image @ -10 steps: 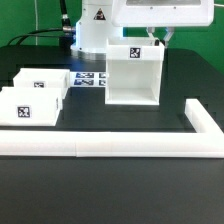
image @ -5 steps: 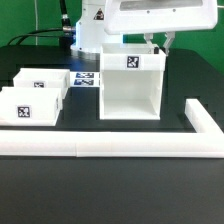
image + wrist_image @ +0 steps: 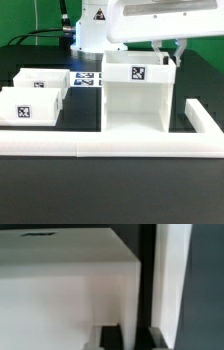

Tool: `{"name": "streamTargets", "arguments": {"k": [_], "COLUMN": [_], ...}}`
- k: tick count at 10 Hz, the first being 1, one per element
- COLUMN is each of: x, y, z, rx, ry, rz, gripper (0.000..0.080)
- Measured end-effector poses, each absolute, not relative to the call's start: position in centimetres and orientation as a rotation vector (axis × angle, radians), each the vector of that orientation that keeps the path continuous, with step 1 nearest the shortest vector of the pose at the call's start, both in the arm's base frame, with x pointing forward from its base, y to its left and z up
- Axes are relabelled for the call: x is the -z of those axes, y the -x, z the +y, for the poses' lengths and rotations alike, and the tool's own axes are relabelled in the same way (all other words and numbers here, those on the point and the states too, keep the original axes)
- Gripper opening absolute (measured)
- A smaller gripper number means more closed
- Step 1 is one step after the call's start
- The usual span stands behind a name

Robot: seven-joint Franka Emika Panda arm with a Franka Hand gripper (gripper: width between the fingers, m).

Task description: Assemble drawer

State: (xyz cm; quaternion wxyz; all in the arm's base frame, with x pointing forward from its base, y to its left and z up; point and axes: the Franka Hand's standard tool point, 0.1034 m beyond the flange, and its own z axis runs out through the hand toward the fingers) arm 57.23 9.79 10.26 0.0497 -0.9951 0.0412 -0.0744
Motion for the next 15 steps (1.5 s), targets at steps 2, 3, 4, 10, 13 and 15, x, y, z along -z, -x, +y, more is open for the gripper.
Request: {"name": "streamTargets", "arguments": {"k": [2,3,4,10,13,15], "x": [-10.4,-10.4,-10.5,-10.3,-10.7,-10.7], "y": [-57.3,-57.3,-57.3,-56.6,-56.9,-56.9], "z": [9.8,9.8,9.9,10.7,10.7,10.5], "rx": [0.233,0.232,0.23,0.21,0.198,0.182], "ry": [3.03,3.027,3.018,2.736,2.616,2.555], "rz": [0.128,0.15,0.223,1.137,1.334,1.426], "gripper": [0.0041,0.0041,0.0041,0.0049,0.0051,0.0051]}}
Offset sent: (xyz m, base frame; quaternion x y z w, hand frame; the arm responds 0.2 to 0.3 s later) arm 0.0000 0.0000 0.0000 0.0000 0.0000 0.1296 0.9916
